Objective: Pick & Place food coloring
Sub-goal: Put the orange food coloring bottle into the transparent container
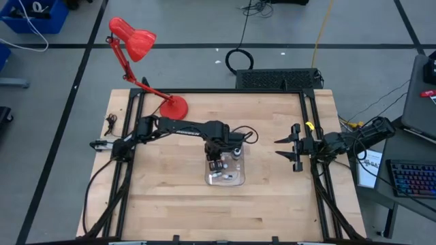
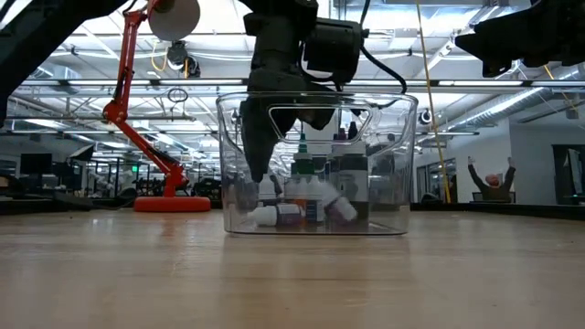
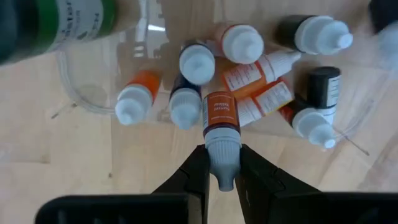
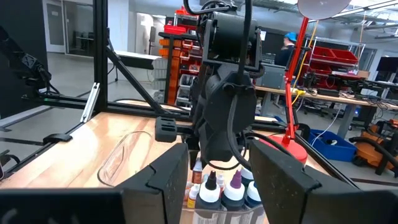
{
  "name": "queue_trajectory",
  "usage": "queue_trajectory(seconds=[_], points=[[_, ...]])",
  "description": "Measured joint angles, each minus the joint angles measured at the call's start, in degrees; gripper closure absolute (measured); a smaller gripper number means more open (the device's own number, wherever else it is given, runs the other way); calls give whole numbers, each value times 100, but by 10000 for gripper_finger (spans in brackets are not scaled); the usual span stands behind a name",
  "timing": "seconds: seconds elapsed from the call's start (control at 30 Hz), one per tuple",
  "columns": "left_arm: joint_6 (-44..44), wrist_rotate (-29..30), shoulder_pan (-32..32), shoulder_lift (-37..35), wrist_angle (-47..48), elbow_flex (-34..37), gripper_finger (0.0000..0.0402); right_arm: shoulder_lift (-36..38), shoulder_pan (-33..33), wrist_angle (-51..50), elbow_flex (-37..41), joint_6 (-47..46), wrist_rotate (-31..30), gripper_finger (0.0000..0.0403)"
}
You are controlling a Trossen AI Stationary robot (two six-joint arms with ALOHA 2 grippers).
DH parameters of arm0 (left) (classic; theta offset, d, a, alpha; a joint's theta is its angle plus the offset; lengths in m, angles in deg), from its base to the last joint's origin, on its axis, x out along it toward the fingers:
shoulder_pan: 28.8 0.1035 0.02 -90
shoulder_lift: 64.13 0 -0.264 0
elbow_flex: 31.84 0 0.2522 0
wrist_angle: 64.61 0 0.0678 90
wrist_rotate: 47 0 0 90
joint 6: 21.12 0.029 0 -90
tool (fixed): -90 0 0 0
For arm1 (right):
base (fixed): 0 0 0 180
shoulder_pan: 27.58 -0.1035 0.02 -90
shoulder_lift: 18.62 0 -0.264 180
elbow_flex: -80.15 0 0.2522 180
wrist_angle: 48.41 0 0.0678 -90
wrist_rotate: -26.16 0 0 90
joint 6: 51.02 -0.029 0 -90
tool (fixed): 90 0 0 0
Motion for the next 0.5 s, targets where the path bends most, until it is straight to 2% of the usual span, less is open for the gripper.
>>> queue_trajectory(seconds=[0.17,0.3,0.5], points=[[-5,-99,0,0,-18,0,345,0,-2,0,0,2,-1,243],[-121,-412,13,0,73,0,345,0,0,0,0,2,-3,243],[-132,-431,20,0,115,2,345,0,-2,0,0,2,-5,243]])
